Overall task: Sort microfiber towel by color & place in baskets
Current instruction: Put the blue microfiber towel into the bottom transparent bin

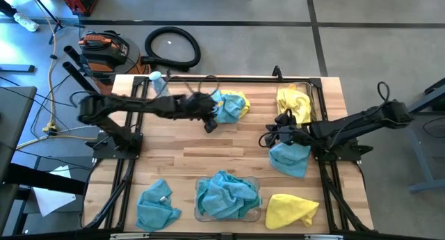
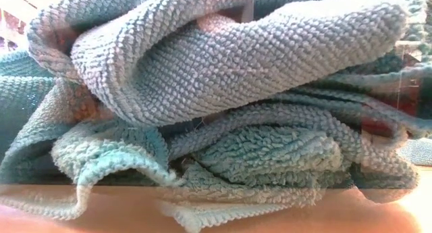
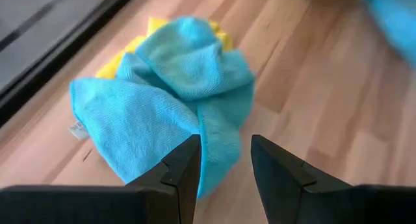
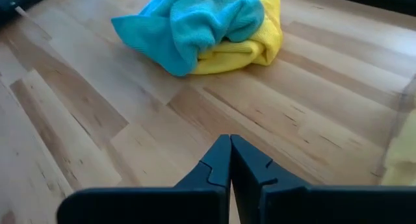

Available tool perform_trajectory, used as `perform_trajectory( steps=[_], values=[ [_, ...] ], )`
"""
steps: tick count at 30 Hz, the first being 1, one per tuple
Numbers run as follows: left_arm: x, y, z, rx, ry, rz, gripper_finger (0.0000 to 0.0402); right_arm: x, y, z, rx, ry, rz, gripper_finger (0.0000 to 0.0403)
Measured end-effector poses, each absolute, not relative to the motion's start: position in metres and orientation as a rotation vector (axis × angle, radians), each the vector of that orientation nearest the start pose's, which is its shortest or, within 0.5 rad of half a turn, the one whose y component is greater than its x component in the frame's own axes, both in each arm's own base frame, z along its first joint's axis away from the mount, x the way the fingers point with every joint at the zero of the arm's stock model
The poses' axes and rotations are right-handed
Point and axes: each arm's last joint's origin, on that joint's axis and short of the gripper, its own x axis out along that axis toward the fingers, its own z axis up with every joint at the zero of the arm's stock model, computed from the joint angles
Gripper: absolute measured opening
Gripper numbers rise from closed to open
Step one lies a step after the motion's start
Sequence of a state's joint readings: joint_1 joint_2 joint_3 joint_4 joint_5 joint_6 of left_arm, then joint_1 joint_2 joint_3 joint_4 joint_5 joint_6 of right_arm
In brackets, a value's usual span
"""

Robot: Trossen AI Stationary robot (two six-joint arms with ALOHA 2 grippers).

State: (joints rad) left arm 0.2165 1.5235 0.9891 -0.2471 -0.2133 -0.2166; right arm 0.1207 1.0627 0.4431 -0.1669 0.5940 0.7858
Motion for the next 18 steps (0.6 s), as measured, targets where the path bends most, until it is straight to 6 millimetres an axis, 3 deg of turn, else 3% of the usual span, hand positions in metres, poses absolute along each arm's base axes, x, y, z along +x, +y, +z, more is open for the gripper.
perform_trajectory(
  steps=[7, 13, 18],
  values=[
    [0.346, 0.110, 0.198, -0.202, 0.901, 0.580, 0.0124, 0.193, 0.007, 0.174, 0.452, 0.520, -0.699, 0.0000],
    [0.363, 0.134, 0.175, -0.229, 0.953, 0.609, 0.0123, 0.196, 0.007, 0.177, 0.432, 0.497, -0.676, 0.0000],
    [0.368, 0.142, 0.160, -0.264, 1.031, 0.564, 0.0077, 0.196, 0.008, 0.178, 0.401, 0.500, -0.662, 0.0000]
  ],
)
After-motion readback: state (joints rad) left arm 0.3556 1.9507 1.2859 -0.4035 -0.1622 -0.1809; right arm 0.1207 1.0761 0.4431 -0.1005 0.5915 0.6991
